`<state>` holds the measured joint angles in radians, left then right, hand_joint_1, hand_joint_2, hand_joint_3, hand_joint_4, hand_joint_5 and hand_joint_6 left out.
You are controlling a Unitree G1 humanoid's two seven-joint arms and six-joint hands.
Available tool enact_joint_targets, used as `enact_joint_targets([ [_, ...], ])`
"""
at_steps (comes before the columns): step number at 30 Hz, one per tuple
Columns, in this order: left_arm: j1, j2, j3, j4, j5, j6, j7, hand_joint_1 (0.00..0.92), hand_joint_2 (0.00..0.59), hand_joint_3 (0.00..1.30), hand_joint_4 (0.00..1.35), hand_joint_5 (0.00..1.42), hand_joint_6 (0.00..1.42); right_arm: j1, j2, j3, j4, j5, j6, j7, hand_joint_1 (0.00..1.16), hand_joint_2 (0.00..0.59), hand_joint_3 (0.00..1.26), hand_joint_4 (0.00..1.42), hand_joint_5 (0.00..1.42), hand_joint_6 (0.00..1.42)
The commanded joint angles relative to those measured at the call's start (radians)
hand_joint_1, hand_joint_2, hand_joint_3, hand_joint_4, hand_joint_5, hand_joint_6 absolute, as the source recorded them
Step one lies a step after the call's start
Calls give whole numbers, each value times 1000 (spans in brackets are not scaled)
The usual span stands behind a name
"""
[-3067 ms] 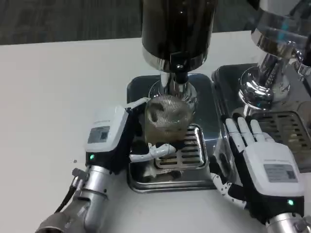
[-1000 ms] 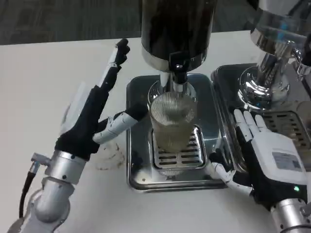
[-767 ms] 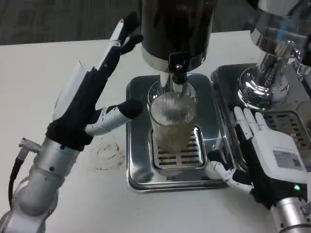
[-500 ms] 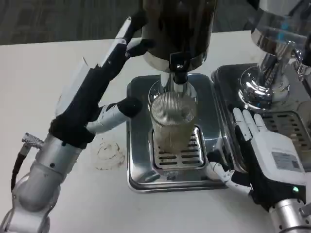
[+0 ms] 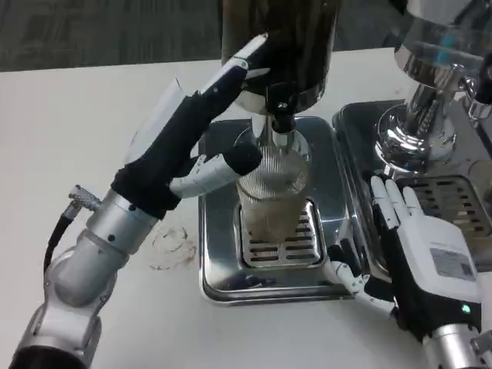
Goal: Grasp the cup under the faucet to collect the drink, then remove the cup.
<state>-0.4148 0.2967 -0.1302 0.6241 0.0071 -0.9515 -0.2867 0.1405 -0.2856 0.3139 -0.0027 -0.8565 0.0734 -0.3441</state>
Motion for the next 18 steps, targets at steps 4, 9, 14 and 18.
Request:
enact_joint_targets([
  [4,20,-12,-5,-40,1,-61,-48,0,0,209,153,325,293,5,-6,-16,-4,17,-15,-10,465,374,0,0,0,176],
  [9,60,-10,-9,-84,32,-80,-37,0,5,236,179,355,300,-9,-10,-12,2,25,-25,4,500,393,0,0,0,181],
  [14,69,6,-8,-96,72,-100,-34,0,2,250,190,374,306,-14,-5,-19,10,52,-43,2,505,393,0,0,0,181],
  [18,84,19,-9,-113,147,-125,-12,0,1,255,191,376,308,-17,-7,-19,16,61,-49,4,508,393,0,0,0,181],
])
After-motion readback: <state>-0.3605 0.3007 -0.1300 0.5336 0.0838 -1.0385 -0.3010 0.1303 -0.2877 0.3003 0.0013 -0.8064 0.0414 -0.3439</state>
